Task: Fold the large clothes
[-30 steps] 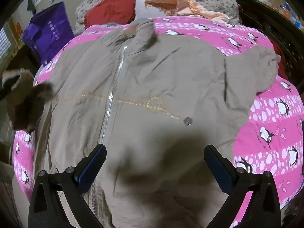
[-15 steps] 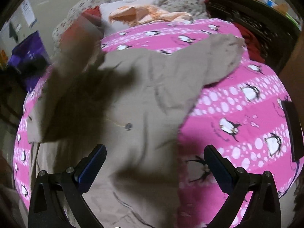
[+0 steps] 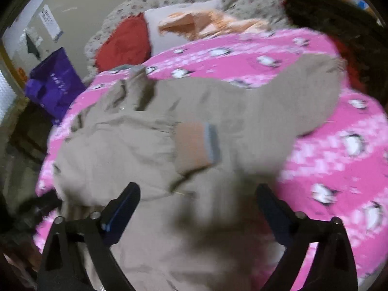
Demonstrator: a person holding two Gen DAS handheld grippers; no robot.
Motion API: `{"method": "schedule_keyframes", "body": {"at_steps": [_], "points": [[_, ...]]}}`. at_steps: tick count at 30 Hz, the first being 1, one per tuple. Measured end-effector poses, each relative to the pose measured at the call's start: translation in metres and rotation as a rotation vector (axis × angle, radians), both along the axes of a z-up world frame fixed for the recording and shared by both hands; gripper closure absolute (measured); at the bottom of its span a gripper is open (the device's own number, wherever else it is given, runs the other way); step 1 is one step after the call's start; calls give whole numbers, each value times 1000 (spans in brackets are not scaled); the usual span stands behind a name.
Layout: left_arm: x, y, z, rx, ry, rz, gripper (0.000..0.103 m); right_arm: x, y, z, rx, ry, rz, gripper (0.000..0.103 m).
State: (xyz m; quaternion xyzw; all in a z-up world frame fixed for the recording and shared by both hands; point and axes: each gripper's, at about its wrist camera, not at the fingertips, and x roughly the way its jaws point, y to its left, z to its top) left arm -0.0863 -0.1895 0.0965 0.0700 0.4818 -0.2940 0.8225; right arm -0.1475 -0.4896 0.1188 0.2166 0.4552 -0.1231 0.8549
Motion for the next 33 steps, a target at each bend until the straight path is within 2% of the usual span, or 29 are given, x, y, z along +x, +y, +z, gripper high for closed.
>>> {"method": "schedule_keyframes", "body": {"at_steps": [3,4,6,7,9,11,13,15,18,19,20,23,25,26,28,30,33], "points": [[1,35,-33,93,31,102,40,26,-1,-26,109,43,-12,13],[4,47,-42,119,48,149,40,32,-2,-33,127,54,-25,17],[10,62,-52,122,67,219,40,46,-7,-50,205,37,-66,55],[14,71,-54,104,81,251,40,49,-9,-52,253,9,-68,85],[20,83,-58,80,101,314,40,53,-10,-46,307,-42,-76,85],[27,93,-59,75,99,359,40,51,-7,-27,272,-100,-69,87],[32,101,-62,63,114,375,40,38,-3,6,206,-176,-45,88],[31,104,-64,54,120,377,40,19,-5,30,125,-208,-48,88],[32,105,-66,64,112,369,38,1,-18,37,7,-157,-107,88],[32,103,-66,70,108,372,38,-2,-24,33,-12,-130,-125,82],[32,102,-65,78,106,376,38,-2,-29,24,2,-90,-113,75],[35,101,-63,68,104,380,38,3,-27,9,45,27,-51,64],[40,107,-61,42,112,394,38,2,-8,22,-21,13,-3,58],[42,107,-61,27,128,398,38,4,5,29,-45,-8,35,48],[45,112,-60,-31,178,401,38,18,41,46,-34,-65,162,34],[42,110,-56,-75,191,390,38,40,77,53,42,-105,297,33],[41,108,-50,-30,112,387,38,86,125,44,153,-89,426,33]]}}
